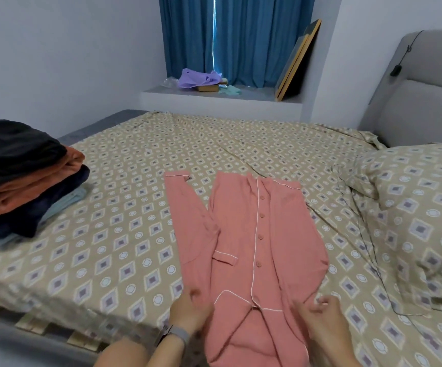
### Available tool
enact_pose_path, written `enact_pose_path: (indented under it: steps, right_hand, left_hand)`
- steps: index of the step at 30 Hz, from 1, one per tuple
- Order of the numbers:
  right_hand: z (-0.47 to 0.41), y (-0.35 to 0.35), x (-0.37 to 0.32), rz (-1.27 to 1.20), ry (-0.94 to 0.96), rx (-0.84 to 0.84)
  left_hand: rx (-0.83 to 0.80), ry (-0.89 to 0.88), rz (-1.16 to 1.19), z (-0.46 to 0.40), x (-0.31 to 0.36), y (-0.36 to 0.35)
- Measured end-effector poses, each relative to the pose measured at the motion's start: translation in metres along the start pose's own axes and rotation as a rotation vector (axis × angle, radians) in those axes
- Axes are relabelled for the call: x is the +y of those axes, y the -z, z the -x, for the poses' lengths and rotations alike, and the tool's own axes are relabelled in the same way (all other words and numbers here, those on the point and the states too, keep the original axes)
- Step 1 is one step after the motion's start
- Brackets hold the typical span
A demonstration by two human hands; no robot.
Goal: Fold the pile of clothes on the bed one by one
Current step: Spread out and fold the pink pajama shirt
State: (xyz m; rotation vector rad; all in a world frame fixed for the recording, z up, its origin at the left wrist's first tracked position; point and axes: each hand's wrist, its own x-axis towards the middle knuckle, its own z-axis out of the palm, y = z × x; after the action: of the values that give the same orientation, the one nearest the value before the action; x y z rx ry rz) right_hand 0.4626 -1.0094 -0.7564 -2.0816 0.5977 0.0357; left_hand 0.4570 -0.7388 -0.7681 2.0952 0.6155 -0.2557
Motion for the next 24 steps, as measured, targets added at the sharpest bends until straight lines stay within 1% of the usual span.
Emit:
enact_pose_path:
  steps: [1, 2, 4, 6, 9, 10, 13, 14, 15, 16, 17, 19, 20, 22, 23, 24]
  right_hand:
    - [-0.009, 0.001, -0.012, 0.048, 0.092, 0.042]
    - [-0.022, 0.000, -0.023, 0.124, 0.170, 0.048]
    - [-0.044, -0.008, -0.049, 0.220, 0.245, -0.024]
    - [-0.061, -0.024, -0.074, 0.278, 0.285, -0.123]
    - [-0.082, -0.061, -0.104, 0.390, 0.427, -0.244]
    - [-0.086, -0.075, -0.113, 0.397, 0.449, -0.285]
    - [-0.095, -0.117, -0.139, 0.442, 0.495, -0.379]
    - [-0.098, -0.131, -0.149, 0.450, 0.517, -0.398]
    - [-0.100, -0.144, -0.160, 0.443, 0.546, -0.409]
    - [-0.104, -0.157, -0.172, 0.426, 0.591, -0.411]
    - [-0.107, -0.170, -0.184, 0.403, 0.648, -0.405]
    - [-0.112, -0.192, -0.211, 0.369, 0.732, -0.409]
    - [-0.115, -0.203, -0.224, 0.363, 0.740, -0.430]
    - [-0.126, -0.230, -0.244, 0.371, 0.697, -0.528]
    - [-0.132, -0.245, -0.250, 0.394, 0.663, -0.585]
    - [-0.138, -0.261, -0.254, 0.459, 0.648, -0.609]
  left_hand:
    - [0.069, 0.005, 0.021, -0.009, 0.004, 0.006]
    - [0.121, 0.008, 0.056, -0.019, 0.009, 0.010]
    - [0.162, 0.039, 0.108, -0.041, 0.016, 0.018]
    - [0.162, 0.089, 0.107, -0.064, 0.022, 0.026]
    - [0.101, 0.136, 0.147, -0.094, 0.030, 0.036]
    - [0.077, 0.157, 0.209, -0.104, 0.031, 0.036]
    - [0.014, 0.238, 0.553, -0.133, 0.034, 0.038]
    - [0.027, 0.227, 0.618, -0.139, 0.038, 0.039]
    - [0.049, 0.193, 0.611, -0.139, 0.045, 0.040]
    - [0.078, 0.121, 0.522, -0.139, 0.049, 0.039]
    - [0.099, -0.007, 0.362, -0.135, 0.055, 0.039]
    - [0.118, -0.289, -0.099, -0.120, 0.070, 0.038]
    - [0.114, -0.370, -0.292, -0.118, 0.071, 0.035]
    - [0.003, -0.422, -0.569, -0.118, 0.071, 0.026]
    - [-0.089, -0.430, -0.654, -0.119, 0.072, 0.024]
    - [-0.171, -0.438, -0.691, -0.122, 0.071, 0.023]
